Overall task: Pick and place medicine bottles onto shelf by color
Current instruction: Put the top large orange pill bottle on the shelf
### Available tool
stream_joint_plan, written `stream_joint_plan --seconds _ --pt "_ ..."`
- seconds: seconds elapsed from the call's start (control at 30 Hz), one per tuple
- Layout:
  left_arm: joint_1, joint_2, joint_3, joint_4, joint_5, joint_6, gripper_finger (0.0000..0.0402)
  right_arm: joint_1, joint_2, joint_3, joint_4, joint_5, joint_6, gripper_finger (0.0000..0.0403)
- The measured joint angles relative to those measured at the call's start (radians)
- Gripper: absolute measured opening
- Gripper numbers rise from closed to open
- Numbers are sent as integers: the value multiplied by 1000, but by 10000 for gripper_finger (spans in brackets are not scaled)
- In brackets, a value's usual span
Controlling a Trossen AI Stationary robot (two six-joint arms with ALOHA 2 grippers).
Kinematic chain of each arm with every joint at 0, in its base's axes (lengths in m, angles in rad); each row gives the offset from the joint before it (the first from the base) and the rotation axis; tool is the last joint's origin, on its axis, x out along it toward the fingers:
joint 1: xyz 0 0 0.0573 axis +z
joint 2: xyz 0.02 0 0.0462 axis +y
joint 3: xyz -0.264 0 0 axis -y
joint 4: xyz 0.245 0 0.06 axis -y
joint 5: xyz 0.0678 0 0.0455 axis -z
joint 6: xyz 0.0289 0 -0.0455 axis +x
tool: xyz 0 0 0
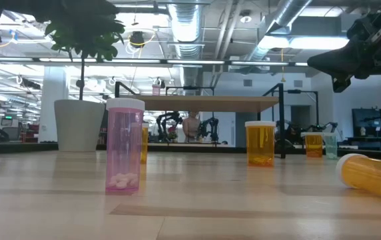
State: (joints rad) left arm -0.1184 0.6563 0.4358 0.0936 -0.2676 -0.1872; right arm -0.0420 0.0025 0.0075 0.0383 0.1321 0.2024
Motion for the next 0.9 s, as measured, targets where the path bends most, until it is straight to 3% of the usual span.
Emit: stream_joint_plan --seconds 0.77,0.9 --pt "0 0 0 10 -62 137 194 0 0 0 0 0 0 52" --pt "0 0 0 13 -66 141 194 -9 0 0 1 1 -72 52"
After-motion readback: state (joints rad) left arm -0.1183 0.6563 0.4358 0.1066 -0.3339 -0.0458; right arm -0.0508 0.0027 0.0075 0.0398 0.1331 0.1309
